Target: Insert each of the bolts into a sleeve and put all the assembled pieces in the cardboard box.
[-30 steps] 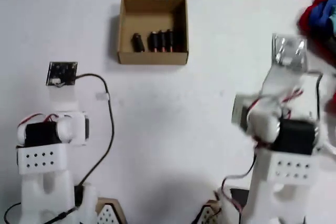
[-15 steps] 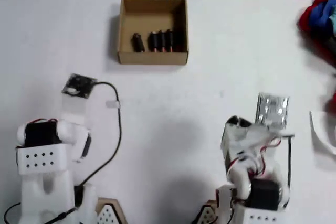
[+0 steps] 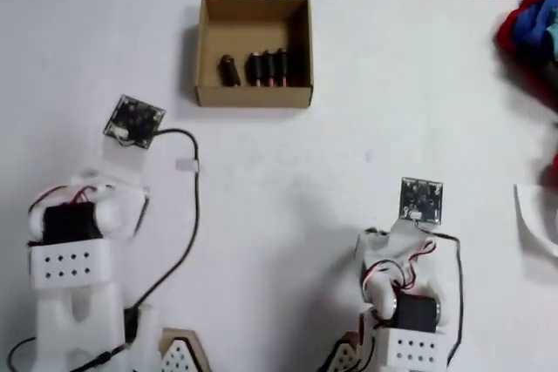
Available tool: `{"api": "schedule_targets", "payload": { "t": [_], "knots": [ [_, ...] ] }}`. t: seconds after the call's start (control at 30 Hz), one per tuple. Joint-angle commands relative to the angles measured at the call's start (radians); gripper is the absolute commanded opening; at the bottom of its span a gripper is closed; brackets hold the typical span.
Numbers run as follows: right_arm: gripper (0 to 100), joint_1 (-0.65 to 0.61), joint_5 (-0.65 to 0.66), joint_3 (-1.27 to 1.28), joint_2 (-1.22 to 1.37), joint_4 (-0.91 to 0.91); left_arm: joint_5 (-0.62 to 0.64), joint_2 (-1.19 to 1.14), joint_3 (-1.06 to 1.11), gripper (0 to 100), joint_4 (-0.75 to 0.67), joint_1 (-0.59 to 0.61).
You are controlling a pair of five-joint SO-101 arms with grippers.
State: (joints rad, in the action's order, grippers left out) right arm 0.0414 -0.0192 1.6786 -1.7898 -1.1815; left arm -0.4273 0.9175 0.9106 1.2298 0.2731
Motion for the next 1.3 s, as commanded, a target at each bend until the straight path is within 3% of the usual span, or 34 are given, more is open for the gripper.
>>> {"api": "schedule_targets", "payload": {
  "t": [0.0,0.13,0.3,0.47,0.6,0.8,1.1,1.27],
  "knots": [
    [2.7,-0.002,0.011,0.014,-0.008,0.001,-0.008,0.021,0.114,2,-0.169,-0.014],
    [2.7,-0.002,0.011,0.014,-0.008,-0.001,0.029,0.021,0.237,2,-0.318,-0.008],
    [2.7,-0.002,0.011,0.014,-0.005,-0.002,0.305,0.023,0.269,2,-0.381,-0.009],
    [2.7,-0.002,0.011,0.014,-0.004,-0.002,0.368,0.110,0.288,2,-0.373,-0.006],
    [2.7,-0.002,0.011,0.014,-0.004,-0.002,0.368,0.368,0.346,2,-0.371,-0.006],
    [2.7,-0.002,0.011,0.014,-0.004,-0.002,0.292,0.941,0.509,2,-0.213,-0.012],
    [2.7,-0.001,0.011,0.014,-0.005,-0.002,0.390,0.876,0.638,2,-0.155,0.025],
    [2.5,0.005,0.011,0.014,-0.002,-0.008,0.390,0.907,0.674,2,0.021,0.021]
  ]
}}
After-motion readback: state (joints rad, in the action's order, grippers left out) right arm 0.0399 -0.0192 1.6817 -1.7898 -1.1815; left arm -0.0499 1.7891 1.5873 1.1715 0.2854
